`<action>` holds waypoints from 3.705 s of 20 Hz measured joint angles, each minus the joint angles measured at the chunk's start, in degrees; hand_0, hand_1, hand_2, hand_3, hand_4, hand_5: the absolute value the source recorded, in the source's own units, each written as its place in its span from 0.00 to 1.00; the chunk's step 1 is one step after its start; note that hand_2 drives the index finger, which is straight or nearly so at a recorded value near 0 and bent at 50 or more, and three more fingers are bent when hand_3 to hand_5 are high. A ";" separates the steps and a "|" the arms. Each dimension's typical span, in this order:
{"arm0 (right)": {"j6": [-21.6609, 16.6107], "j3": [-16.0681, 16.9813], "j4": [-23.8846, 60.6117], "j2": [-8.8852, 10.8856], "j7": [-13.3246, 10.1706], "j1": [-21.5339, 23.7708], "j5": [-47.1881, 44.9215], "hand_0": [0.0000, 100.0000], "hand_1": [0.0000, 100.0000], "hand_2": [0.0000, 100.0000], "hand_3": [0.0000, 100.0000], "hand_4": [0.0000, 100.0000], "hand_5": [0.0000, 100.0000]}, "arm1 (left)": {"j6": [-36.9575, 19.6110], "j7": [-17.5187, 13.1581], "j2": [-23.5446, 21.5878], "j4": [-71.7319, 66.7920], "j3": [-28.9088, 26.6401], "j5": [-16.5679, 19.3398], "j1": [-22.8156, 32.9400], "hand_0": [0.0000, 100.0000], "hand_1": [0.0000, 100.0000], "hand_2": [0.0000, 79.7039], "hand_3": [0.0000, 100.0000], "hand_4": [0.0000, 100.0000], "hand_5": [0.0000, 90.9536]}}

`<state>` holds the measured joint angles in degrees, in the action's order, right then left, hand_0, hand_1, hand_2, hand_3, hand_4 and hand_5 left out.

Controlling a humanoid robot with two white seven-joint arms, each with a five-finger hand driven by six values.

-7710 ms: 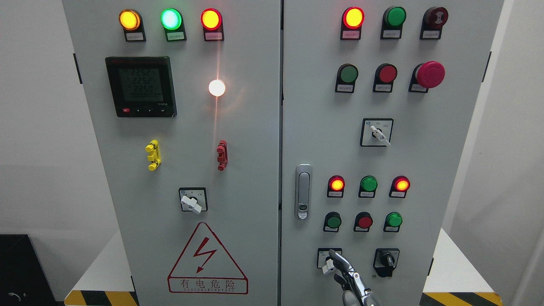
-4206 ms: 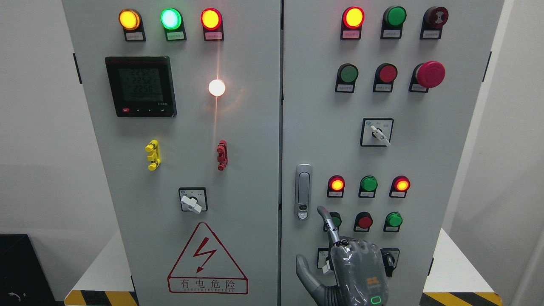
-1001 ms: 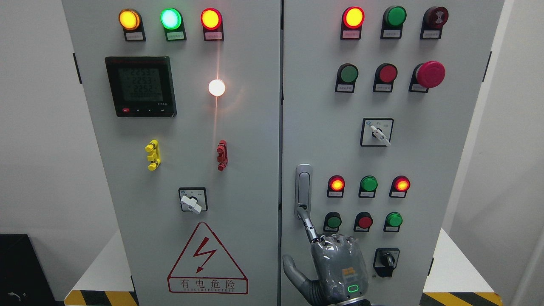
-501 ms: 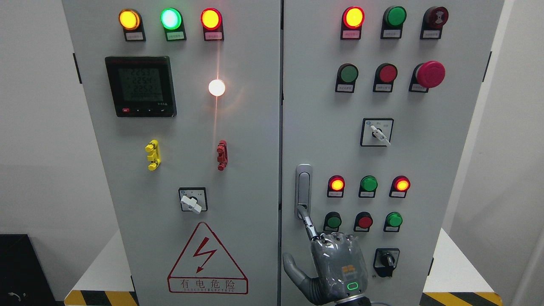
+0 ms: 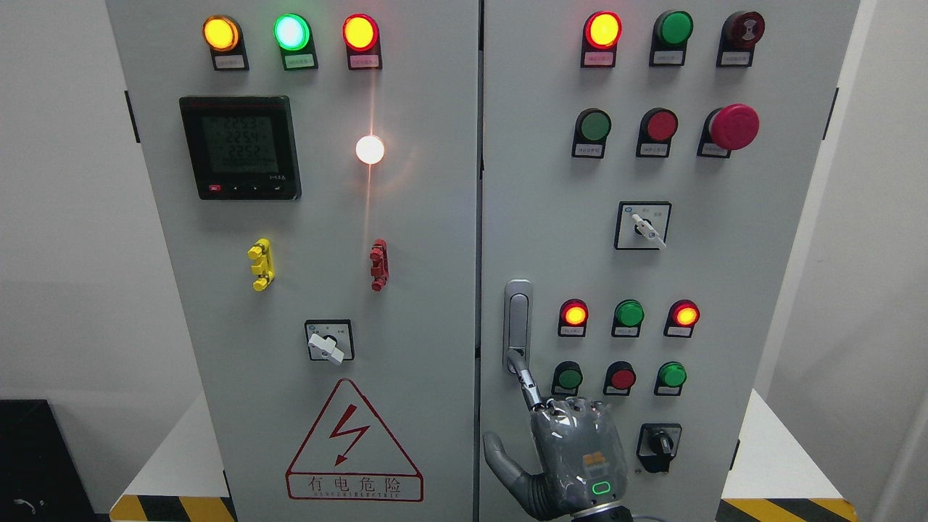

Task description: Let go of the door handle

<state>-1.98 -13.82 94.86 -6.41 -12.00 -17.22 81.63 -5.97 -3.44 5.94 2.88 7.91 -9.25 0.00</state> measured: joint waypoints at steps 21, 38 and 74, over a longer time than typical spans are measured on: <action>0.00 0.09 -0.57 -0.01 0.12 0.05 0.01 0.42 0.30 0.00 1.00 1.00 1.00 | 0.00 0.00 0.00 0.00 0.00 0.01 0.00 0.12 0.56 0.00 0.00 0.00 0.00; 0.10 0.23 -1.26 -0.01 0.14 0.08 0.01 0.42 0.30 0.00 1.00 1.00 1.00 | 0.00 0.00 0.01 -0.01 0.00 -0.02 0.00 0.12 0.56 0.00 0.00 0.00 0.00; 0.10 0.37 -1.33 -0.09 0.23 0.43 0.00 0.42 0.30 0.01 1.00 1.00 1.00 | 0.00 0.00 0.02 -0.01 0.00 0.01 0.00 0.12 0.56 0.00 0.00 0.00 0.00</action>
<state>-1.88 -13.46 93.53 -6.50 -11.77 -16.79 81.63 -5.97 -3.44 5.96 2.87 7.91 -9.24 0.00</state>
